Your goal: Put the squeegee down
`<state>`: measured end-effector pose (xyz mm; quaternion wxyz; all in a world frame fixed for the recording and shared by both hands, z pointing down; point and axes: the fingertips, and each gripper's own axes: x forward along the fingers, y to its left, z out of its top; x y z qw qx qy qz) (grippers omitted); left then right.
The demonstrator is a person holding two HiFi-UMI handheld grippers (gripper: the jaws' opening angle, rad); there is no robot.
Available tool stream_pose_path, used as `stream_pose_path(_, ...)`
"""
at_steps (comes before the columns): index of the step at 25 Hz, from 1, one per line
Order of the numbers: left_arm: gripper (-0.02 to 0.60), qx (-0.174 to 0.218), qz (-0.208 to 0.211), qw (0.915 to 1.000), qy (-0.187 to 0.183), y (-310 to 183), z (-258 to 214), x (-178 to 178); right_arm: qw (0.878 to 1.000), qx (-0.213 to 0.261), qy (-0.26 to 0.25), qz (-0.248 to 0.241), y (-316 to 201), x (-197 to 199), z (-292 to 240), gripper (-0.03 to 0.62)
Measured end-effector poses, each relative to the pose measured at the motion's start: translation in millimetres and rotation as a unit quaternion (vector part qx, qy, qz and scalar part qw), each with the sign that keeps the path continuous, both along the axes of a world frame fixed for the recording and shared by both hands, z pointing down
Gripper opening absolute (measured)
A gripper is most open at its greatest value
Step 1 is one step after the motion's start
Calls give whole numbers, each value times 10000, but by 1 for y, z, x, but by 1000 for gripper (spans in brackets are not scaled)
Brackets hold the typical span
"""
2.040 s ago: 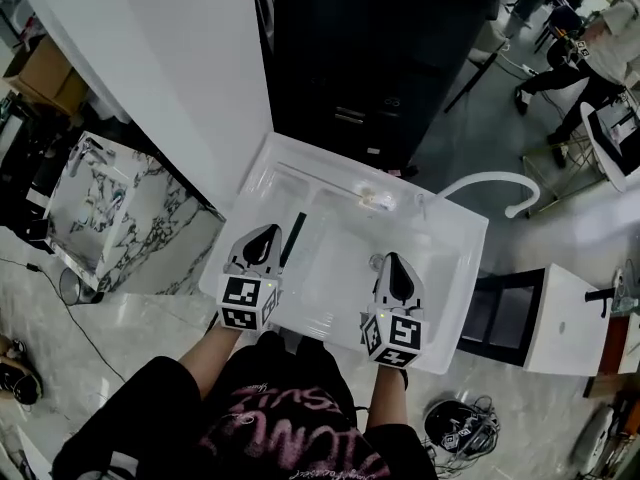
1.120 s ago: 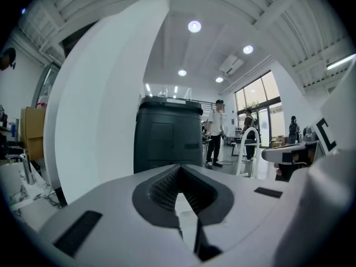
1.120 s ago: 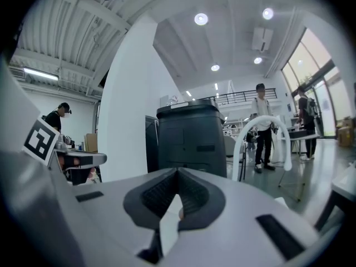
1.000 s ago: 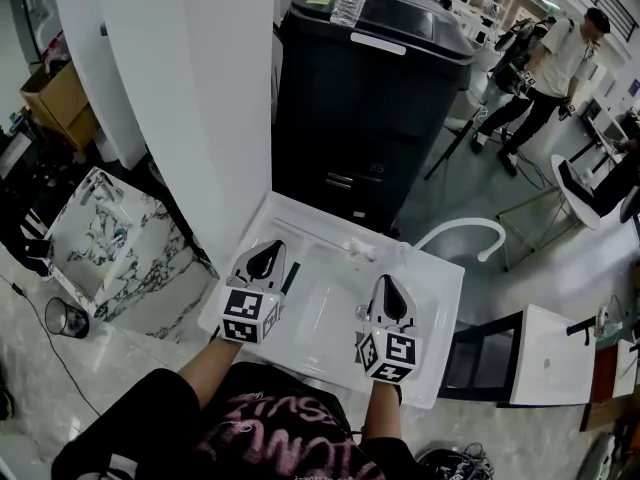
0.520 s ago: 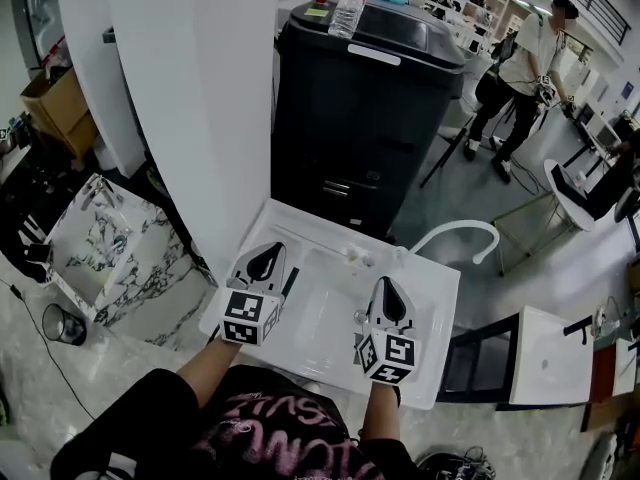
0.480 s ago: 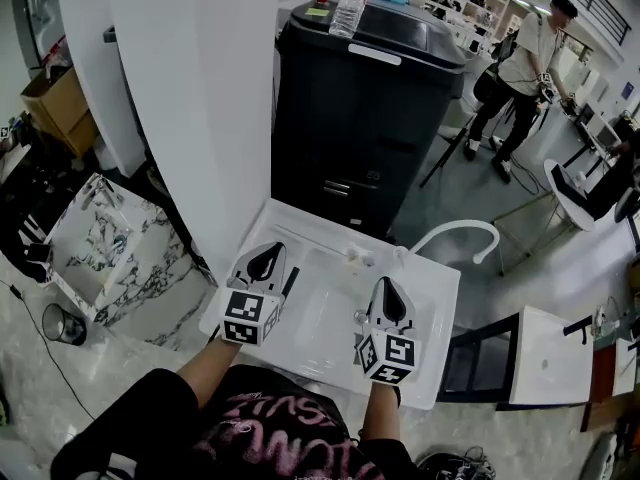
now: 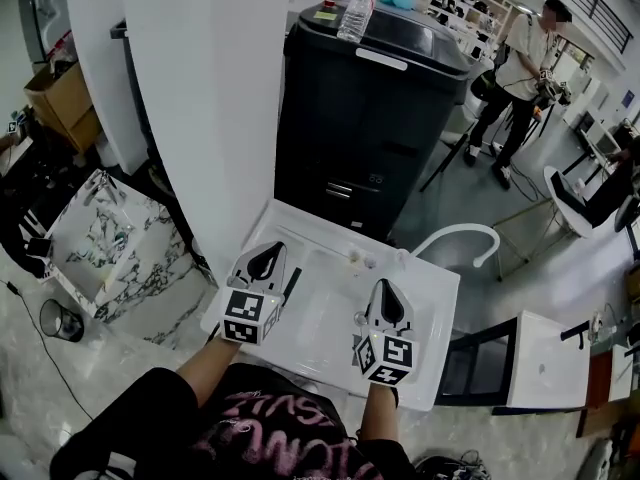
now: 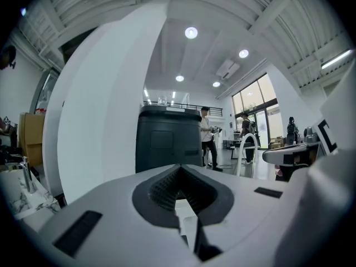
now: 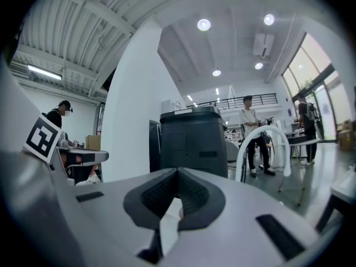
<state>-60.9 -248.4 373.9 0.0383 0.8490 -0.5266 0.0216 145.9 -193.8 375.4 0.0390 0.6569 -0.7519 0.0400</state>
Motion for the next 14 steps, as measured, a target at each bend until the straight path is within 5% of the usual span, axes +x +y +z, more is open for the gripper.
stream_pose_path(14,9,13,-38,10000,25,5,-3,-3,10000,25,-63,61,5,1,-2,20)
